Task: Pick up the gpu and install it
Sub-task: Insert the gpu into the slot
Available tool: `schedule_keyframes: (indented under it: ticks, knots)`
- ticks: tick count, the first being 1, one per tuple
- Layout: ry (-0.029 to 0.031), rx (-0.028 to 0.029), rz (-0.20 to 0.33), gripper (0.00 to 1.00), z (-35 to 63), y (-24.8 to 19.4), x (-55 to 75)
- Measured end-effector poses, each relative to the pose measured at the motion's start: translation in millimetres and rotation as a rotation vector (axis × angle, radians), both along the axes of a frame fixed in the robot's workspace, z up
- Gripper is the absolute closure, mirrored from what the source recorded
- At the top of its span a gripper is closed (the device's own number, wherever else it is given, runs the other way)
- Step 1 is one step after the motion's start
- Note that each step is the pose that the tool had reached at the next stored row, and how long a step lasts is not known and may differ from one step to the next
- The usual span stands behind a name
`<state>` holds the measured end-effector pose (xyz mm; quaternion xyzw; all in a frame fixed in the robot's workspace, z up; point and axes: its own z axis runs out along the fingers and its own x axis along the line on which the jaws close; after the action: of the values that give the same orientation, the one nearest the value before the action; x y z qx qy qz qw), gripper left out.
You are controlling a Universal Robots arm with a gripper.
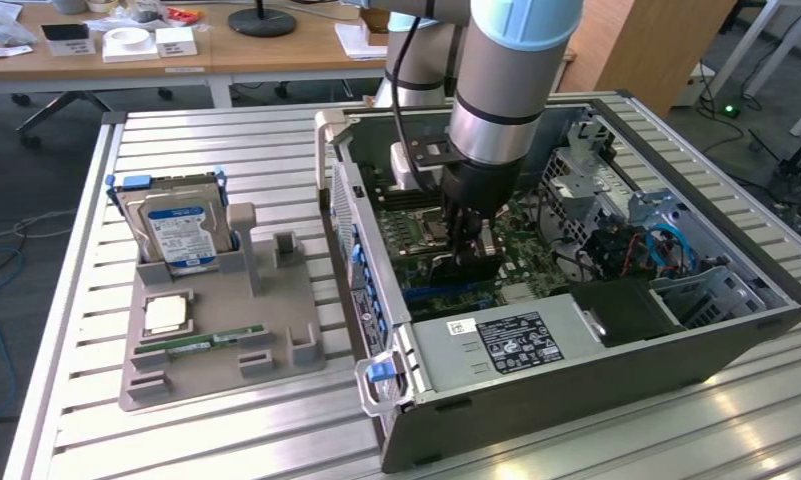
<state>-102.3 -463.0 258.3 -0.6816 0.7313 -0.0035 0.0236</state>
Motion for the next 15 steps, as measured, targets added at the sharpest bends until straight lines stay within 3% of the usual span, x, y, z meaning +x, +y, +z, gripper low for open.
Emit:
schedule_keyframes:
  ticks: [15]
  knots:
    - [-0.0002, 0.0004, 0.000, 0.74, -4.7, 0.5, -2.2]
